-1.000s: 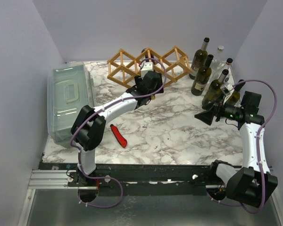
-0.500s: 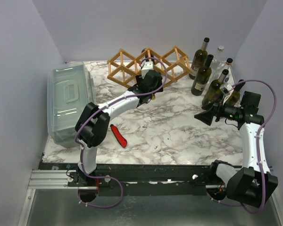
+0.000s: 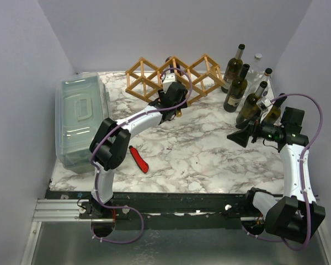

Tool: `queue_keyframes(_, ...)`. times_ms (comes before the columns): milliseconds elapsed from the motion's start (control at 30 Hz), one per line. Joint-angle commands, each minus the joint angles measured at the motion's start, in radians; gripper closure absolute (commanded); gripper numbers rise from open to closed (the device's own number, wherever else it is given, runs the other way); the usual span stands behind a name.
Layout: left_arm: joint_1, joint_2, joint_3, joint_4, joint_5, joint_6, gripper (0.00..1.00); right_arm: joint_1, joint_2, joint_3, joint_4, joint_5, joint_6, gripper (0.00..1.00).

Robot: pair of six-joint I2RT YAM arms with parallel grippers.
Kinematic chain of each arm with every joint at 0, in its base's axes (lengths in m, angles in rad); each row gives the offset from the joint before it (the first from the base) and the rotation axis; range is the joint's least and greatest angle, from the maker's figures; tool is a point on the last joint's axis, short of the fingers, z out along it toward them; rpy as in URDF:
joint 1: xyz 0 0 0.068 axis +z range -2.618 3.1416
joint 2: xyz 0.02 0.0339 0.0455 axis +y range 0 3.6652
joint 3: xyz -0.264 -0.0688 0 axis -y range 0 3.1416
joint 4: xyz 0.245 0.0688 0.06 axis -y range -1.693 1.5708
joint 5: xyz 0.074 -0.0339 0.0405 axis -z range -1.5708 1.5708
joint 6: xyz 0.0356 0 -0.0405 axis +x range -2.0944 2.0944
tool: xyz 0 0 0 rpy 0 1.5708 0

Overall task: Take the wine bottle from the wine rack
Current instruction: Pick up the wine bottle from the wine rack.

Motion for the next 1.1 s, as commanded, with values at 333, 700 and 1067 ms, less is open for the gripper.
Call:
queue_keyframes(333,0.008,0.047,0.046,-0.021,0.058,-0.041,0.38,0.011,0.007,0.015,-0.028,0.02,-0.022,0.01)
queue_keyframes(700,0.01,0.048,0.04,-0.021,0.072,-0.049,0.49,0.016,0.009,0.017,-0.027,0.03,-0.023,0.01)
queue_keyframes(1067,0.011,0.029,0.031,-0.019,0.081,-0.036,1.0,0.018,0.014,0.018,-0.028,0.037,-0.027,0.01)
